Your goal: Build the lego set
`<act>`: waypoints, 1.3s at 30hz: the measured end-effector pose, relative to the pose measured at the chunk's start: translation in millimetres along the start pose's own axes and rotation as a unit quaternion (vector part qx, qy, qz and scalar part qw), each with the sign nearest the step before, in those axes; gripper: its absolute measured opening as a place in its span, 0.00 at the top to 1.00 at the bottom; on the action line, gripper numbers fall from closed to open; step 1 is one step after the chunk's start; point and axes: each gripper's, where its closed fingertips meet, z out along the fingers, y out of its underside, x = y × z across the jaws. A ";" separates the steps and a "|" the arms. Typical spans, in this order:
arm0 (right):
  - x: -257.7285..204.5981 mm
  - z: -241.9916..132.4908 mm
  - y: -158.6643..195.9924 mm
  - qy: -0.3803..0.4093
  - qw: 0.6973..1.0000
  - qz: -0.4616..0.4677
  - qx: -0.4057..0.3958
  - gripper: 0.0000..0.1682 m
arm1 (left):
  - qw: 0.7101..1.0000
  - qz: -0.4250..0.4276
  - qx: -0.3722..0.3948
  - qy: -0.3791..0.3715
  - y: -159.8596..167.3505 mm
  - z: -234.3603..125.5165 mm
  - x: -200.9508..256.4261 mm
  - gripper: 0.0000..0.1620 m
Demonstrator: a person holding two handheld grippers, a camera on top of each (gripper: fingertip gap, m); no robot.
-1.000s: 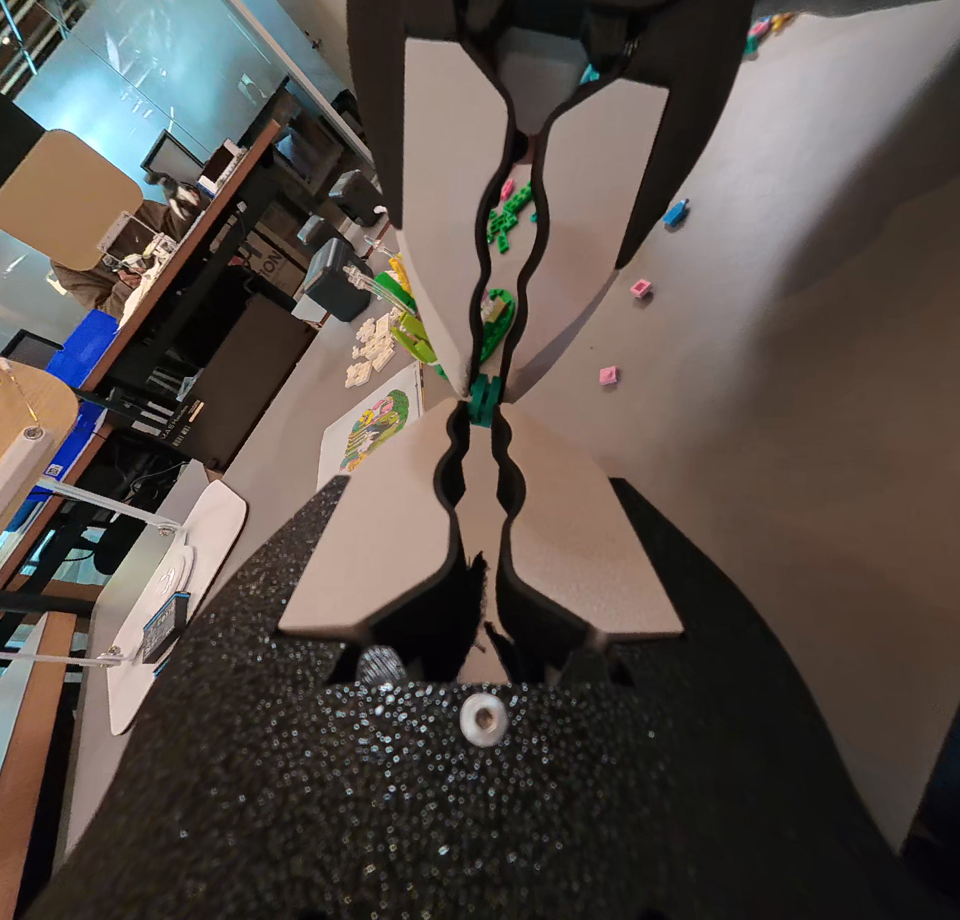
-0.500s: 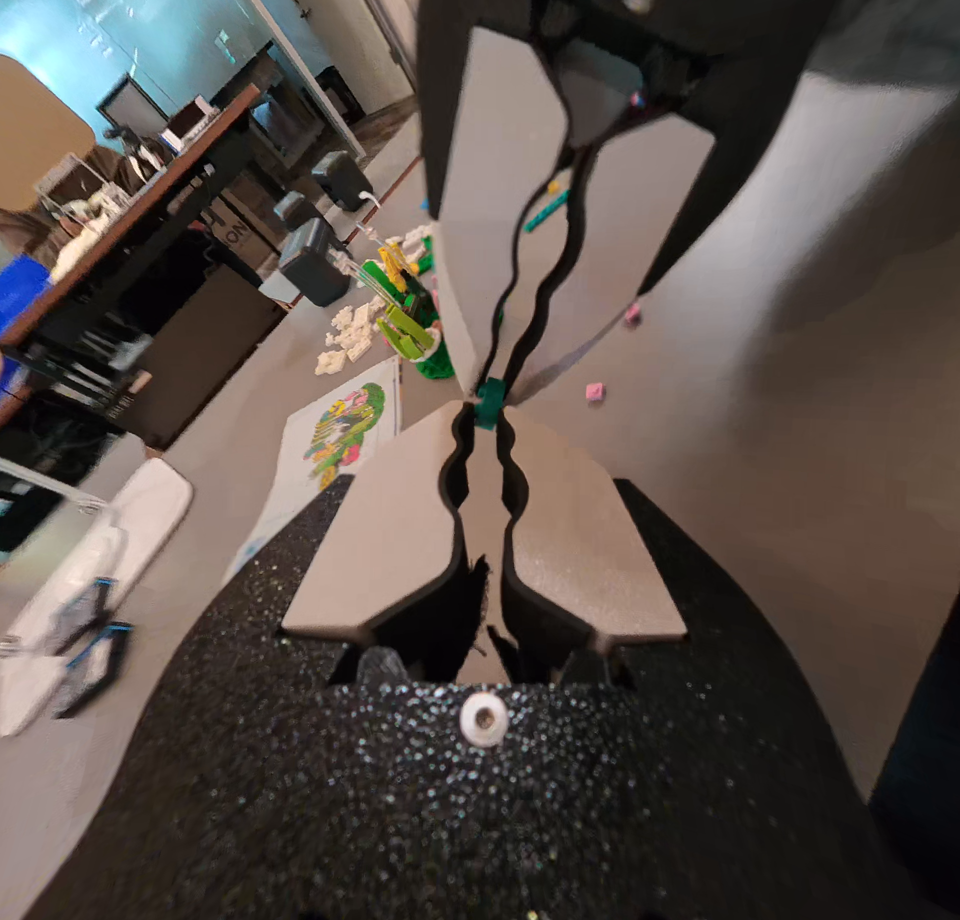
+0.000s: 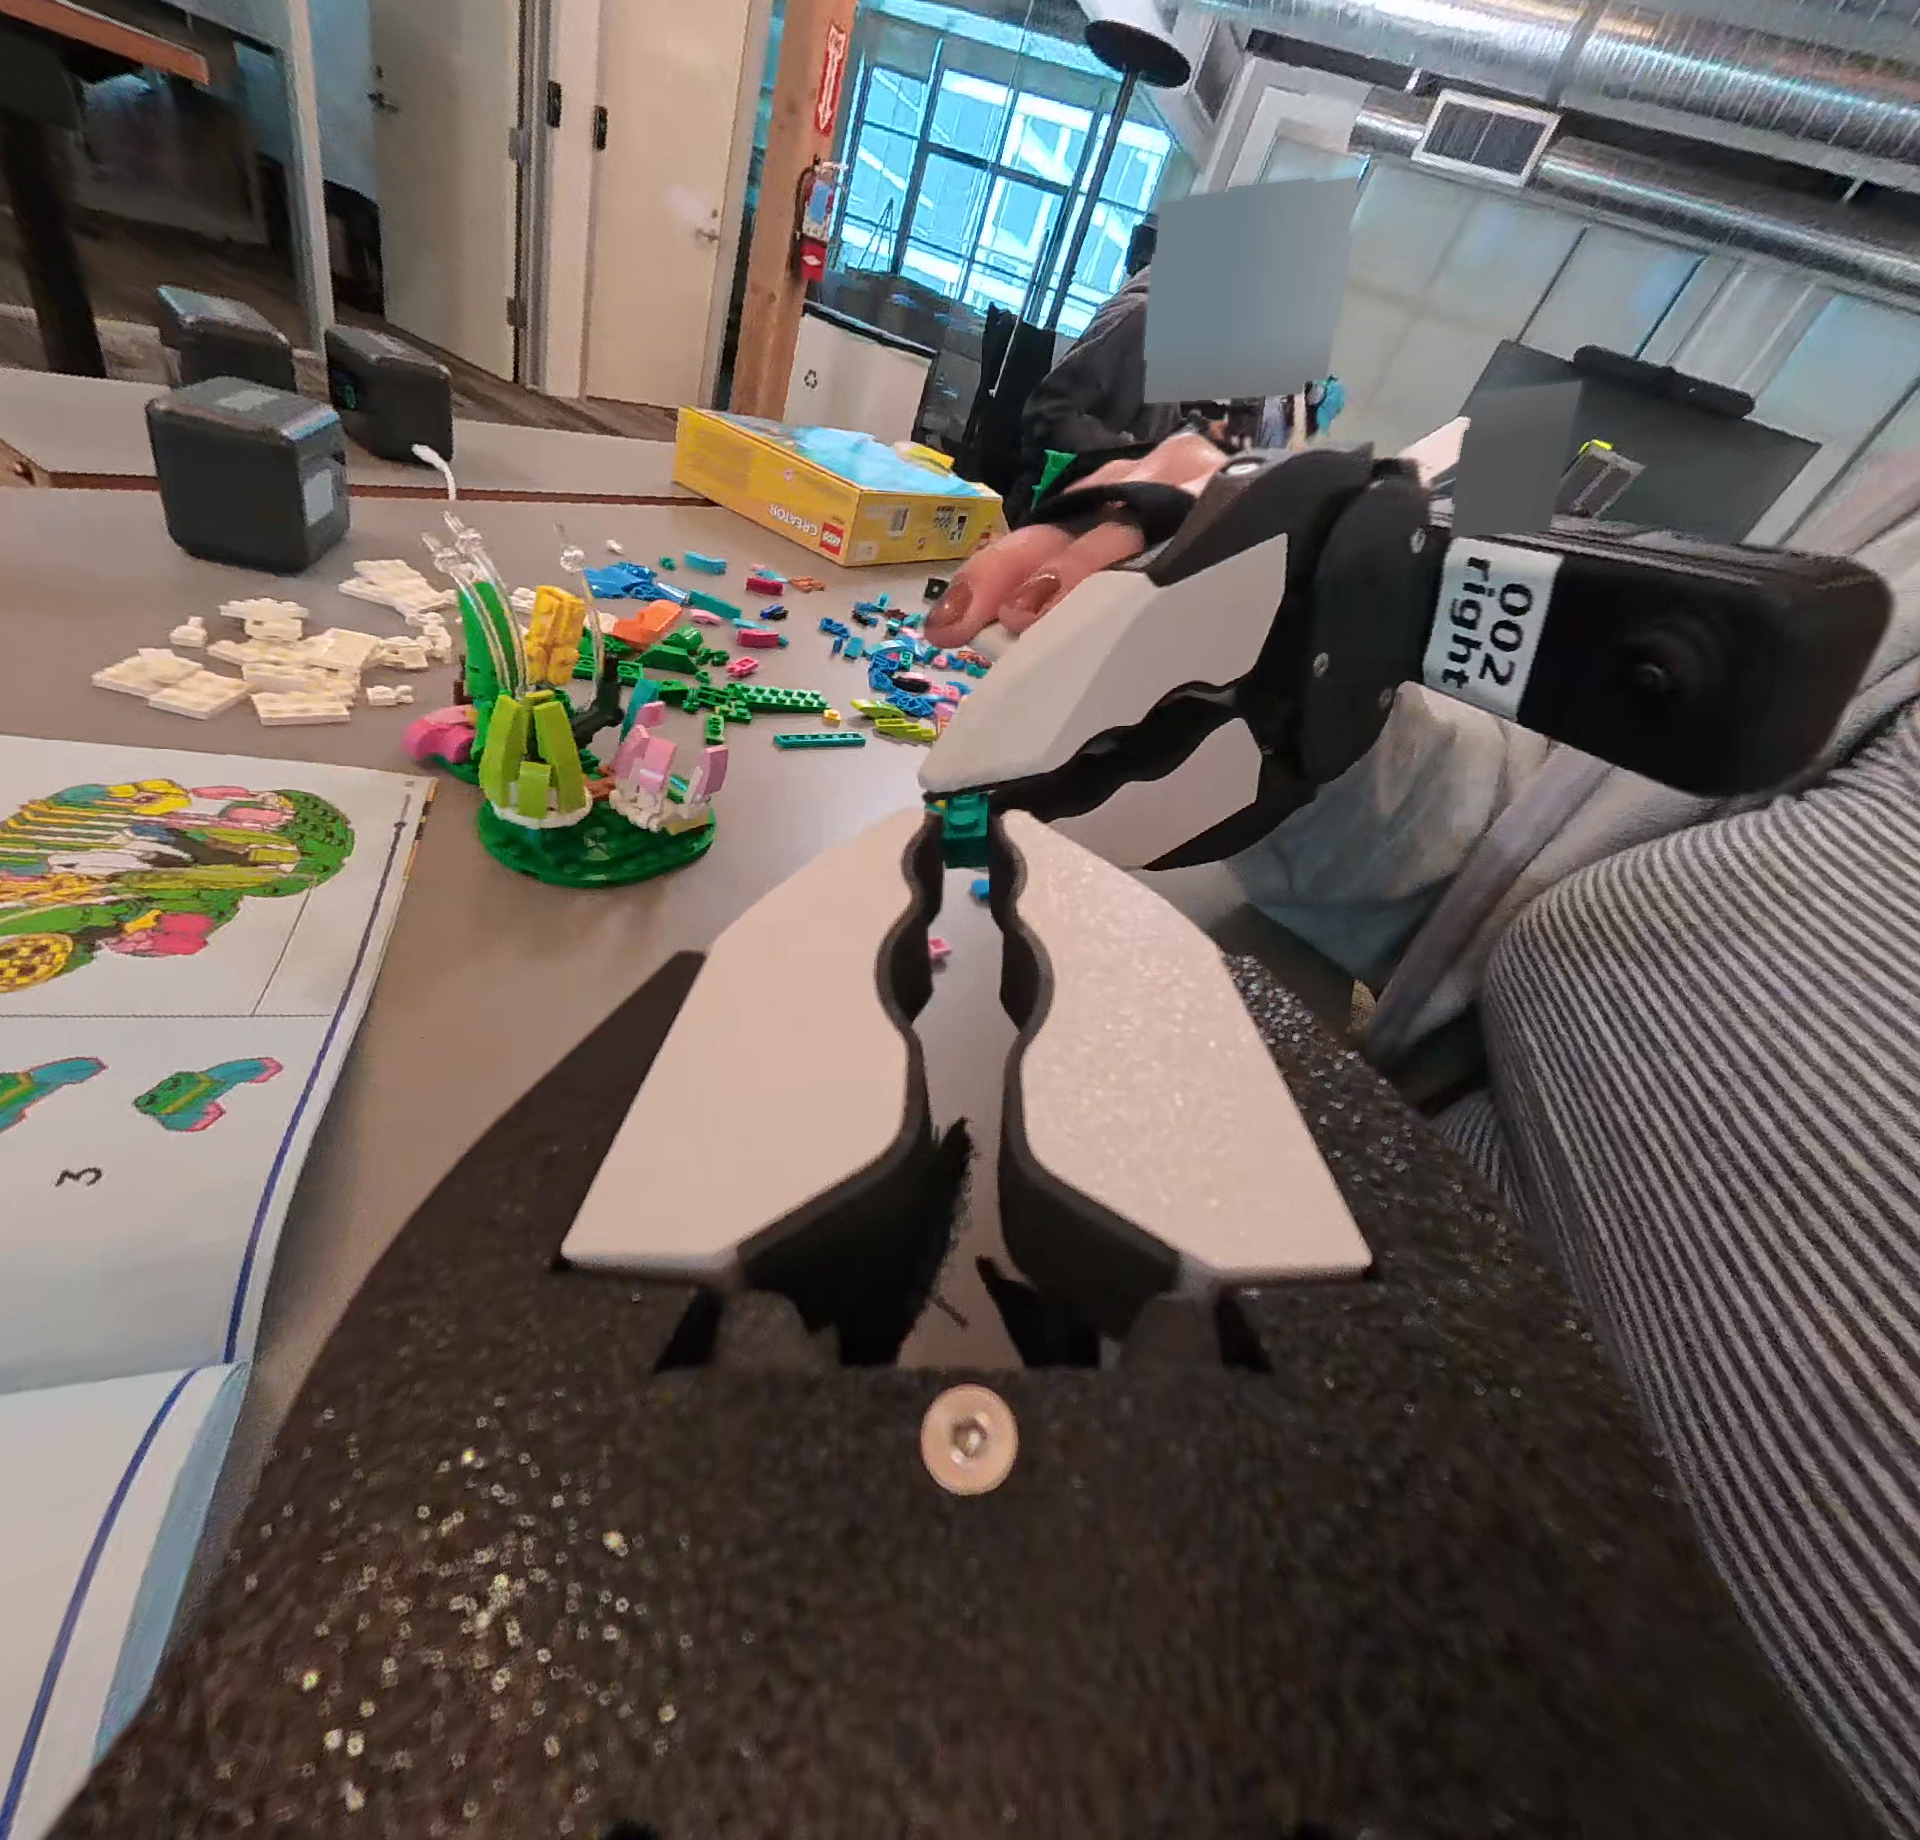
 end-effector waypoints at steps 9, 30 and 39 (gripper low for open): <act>1.6 -0.3 1.7 0.012 1.000 0.001 -0.005 0.96 | 1.000 0.010 -0.015 -0.007 3.3 -0.5 -1.1 0.96; -83.3 -225.0 189.0 -0.135 0.817 0.484 -0.283 0.87 | 0.969 0.207 -0.073 -0.111 20.9 19.3 -9.7 0.96; -122.0 -244.5 198.6 -0.148 0.763 0.545 -0.316 0.86 | 0.959 0.231 -0.070 -0.146 17.0 17.5 -15.8 0.96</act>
